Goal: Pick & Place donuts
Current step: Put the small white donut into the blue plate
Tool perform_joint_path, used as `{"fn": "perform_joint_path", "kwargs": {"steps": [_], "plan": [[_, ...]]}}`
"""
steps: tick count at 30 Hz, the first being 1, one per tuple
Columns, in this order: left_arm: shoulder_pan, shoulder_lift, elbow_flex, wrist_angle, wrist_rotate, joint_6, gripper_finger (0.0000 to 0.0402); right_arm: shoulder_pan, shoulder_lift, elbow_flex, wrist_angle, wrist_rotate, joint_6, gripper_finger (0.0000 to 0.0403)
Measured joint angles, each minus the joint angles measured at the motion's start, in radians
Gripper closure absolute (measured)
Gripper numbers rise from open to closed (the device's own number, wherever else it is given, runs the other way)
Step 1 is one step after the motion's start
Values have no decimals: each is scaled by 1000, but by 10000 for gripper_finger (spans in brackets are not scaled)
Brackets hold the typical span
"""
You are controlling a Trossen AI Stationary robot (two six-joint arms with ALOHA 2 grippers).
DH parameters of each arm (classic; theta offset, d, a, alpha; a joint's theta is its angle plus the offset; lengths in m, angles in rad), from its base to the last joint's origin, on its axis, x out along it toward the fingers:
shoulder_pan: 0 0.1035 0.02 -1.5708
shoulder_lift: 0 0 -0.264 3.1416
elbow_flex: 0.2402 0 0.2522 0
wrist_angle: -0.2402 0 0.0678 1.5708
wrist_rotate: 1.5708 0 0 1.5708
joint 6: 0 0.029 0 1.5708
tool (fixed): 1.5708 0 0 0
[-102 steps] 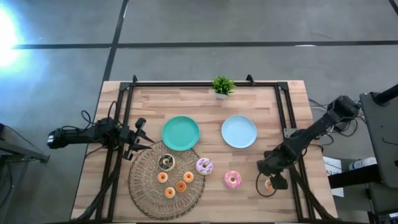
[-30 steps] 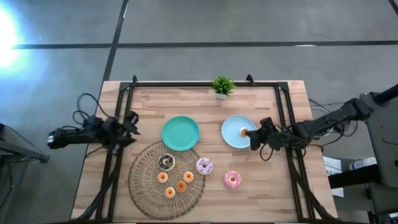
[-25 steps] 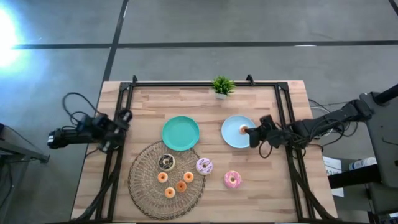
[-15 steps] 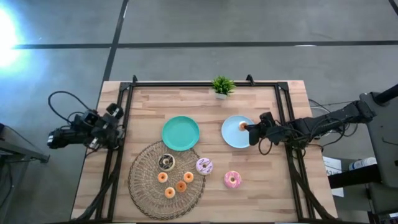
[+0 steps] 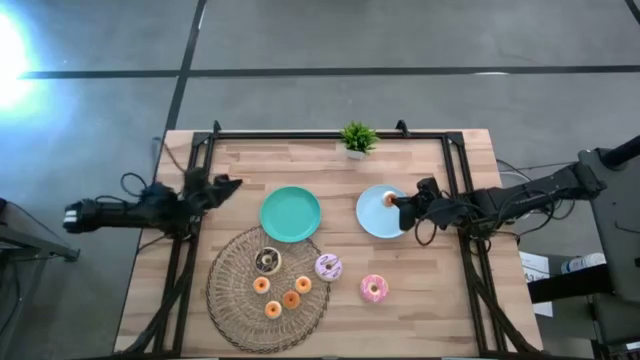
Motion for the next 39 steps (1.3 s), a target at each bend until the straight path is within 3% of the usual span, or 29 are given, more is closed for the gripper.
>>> {"fn": "perform_joint_path", "kwargs": {"steps": [6,16,22,28,39], "plan": [[0,266,106,118,48,-17,307,-23,3,0,138,-7,-111,390],[0,645,373,64,61,73,307,-63,3,0,149,-7,-158,390],[3,797,513,87,46,105,307,-63,3,0,149,-6,-202,390],[14,940,665,90,-43,141,307,-63,3,0,157,2,-260,390],[35,1176,886,47,-41,172,307,-62,3,0,159,4,-338,390]]}}
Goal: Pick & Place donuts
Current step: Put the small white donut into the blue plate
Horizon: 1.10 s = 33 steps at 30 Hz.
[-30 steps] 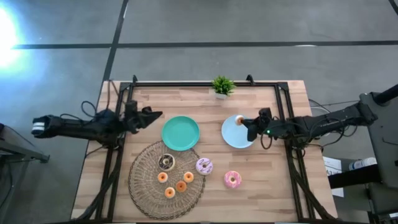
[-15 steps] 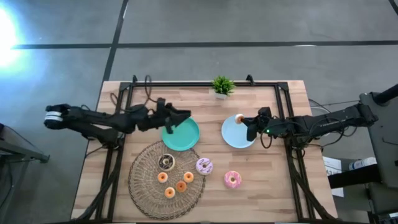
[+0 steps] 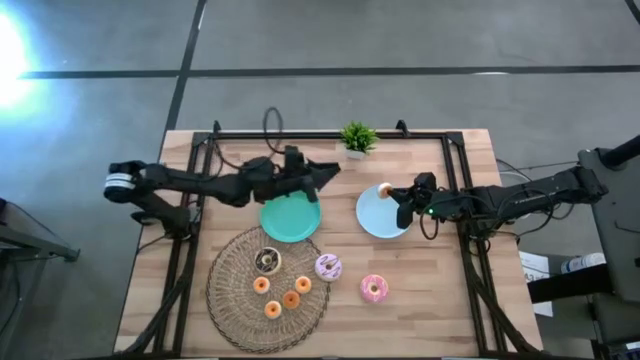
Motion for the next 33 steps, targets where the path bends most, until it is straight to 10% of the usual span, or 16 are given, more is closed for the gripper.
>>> {"fn": "perform_joint_path", "kwargs": {"steps": [12,25,33], "plan": [[-3,151,87,-9,73,28,307,0,0,0,0,18,-57,390],[-38,332,523,-658,70,400,307,-25,-1,0,-3,58,-78,390],[-33,469,722,-706,58,497,307,-30,-1,0,-2,58,-86,390]]}}
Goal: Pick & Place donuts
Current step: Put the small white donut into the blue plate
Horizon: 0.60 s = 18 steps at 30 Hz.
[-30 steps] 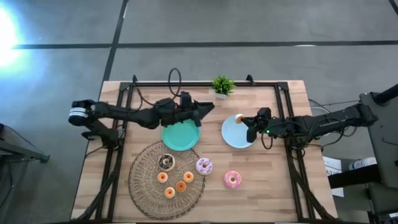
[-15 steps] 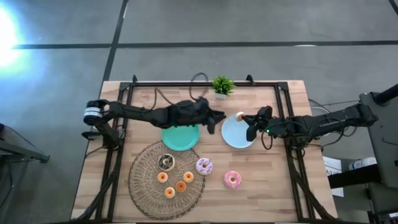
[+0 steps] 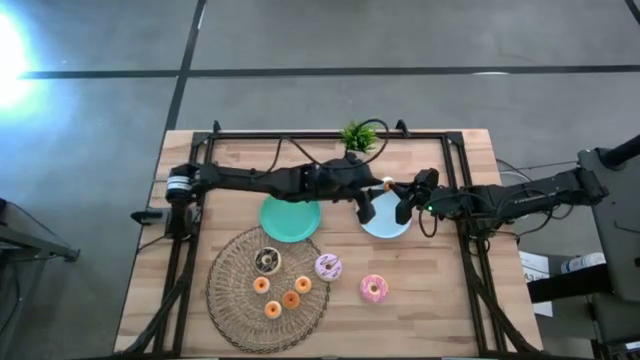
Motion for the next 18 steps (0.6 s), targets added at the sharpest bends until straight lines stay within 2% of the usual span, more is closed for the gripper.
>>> {"fn": "perform_joint_path", "kwargs": {"steps": [6,10,15,18], "plan": [[4,28,7,-31,-22,-15,307,0,0,0,0,0,-7,390],[14,24,7,-48,-84,-46,307,0,-2,0,0,0,-10,390],[29,23,7,-48,-90,-103,306,0,-2,0,-1,0,-10,390],[33,23,7,-49,-64,-137,292,0,-2,0,-3,0,-10,390]]}}
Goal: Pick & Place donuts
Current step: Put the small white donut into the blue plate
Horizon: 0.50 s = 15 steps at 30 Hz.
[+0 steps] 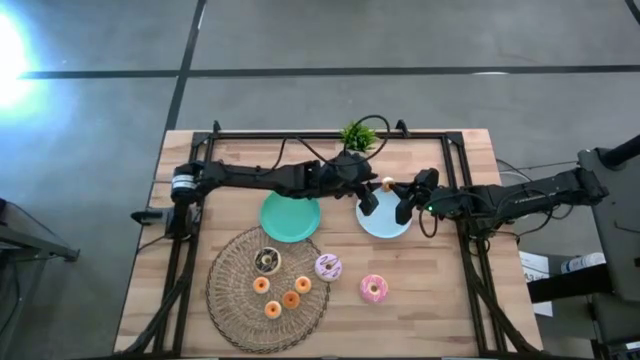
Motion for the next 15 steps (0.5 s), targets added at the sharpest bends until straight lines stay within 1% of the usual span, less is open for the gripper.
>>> {"fn": "perform_joint_path", "kwargs": {"steps": [7,9,13,15], "plan": [[0,2,0,1,15,0,235,0,0,0,0,-4,-7,390],[0,2,0,1,17,0,230,0,0,0,0,-5,-7,390],[2,2,0,1,91,-3,228,0,0,0,0,-5,-8,390],[3,8,-1,8,102,-3,228,0,0,0,0,-5,-8,390]]}}
